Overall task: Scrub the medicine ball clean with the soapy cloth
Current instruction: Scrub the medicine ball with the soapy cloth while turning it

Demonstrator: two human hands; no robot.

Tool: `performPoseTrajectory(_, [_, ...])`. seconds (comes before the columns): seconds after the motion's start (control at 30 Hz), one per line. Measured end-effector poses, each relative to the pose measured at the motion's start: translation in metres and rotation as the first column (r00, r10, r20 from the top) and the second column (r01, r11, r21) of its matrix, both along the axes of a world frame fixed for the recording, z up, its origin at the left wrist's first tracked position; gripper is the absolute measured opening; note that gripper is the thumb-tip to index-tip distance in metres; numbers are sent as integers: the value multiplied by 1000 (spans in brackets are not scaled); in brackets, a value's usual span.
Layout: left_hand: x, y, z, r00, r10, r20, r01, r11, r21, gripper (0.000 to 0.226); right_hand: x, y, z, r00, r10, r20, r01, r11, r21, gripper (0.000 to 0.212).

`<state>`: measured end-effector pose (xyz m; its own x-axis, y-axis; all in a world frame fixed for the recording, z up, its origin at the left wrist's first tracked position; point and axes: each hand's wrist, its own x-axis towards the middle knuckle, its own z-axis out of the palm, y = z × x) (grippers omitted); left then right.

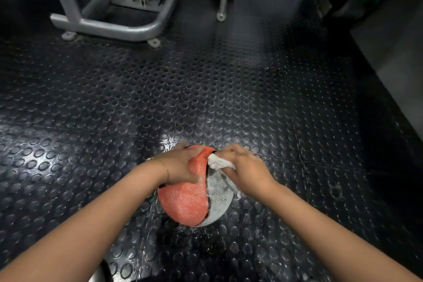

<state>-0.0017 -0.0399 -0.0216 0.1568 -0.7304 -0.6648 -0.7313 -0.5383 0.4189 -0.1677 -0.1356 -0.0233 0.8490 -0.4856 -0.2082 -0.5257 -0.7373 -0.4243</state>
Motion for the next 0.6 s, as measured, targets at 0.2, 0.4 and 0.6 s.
performPoseTrajectory(0.2, [-7, -3, 1, 986, -131, 106, 128, 991, 37, 99, 9, -3, -4, 1000, -25, -14, 25, 1000, 0, 33])
performPoseTrajectory(0.4, [1, 5, 1, 996, -66, 64, 66, 998, -5, 98, 11, 10, 8, 992, 109, -61, -116, 986, -122, 43])
performPoseTrajectory(0.6, [0, 1, 3, 997, -48, 65, 49, 999, -2, 96, 23, 5, 11, 996, 54, -74, -66, 984, -164, 44])
